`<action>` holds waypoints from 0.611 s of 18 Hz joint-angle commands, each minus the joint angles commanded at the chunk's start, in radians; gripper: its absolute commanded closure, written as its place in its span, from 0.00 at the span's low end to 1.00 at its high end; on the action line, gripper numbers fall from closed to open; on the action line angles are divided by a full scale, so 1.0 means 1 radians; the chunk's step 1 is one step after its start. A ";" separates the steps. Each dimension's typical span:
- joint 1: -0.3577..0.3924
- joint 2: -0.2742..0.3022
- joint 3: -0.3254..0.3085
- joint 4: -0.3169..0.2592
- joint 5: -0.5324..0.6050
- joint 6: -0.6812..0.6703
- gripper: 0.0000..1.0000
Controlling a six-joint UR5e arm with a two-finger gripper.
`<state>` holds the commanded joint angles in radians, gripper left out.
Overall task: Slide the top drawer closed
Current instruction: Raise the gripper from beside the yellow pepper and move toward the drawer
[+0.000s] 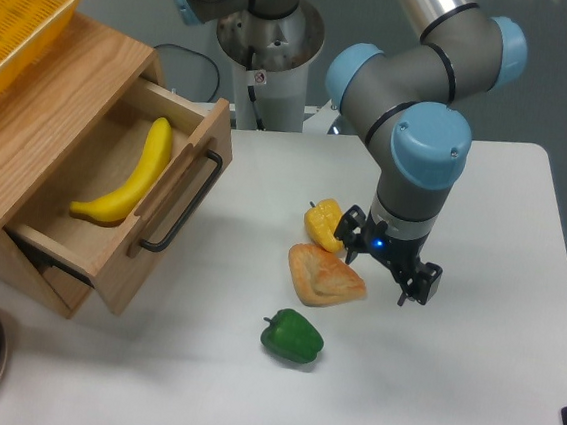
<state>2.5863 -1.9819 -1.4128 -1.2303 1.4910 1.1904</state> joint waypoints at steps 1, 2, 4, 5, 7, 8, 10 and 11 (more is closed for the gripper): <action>0.000 0.000 -0.002 0.000 0.000 0.000 0.00; -0.002 0.000 -0.003 0.000 0.000 -0.002 0.00; -0.005 0.000 -0.003 0.003 -0.003 0.000 0.00; -0.008 0.002 -0.003 0.006 -0.008 0.000 0.00; -0.014 0.008 -0.029 0.017 -0.053 0.011 0.00; -0.015 0.011 -0.044 0.052 -0.092 -0.001 0.00; -0.014 0.029 -0.084 0.093 -0.129 -0.023 0.00; -0.015 0.035 -0.092 0.094 -0.129 -0.062 0.00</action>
<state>2.5710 -1.9467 -1.5048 -1.1367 1.3622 1.1279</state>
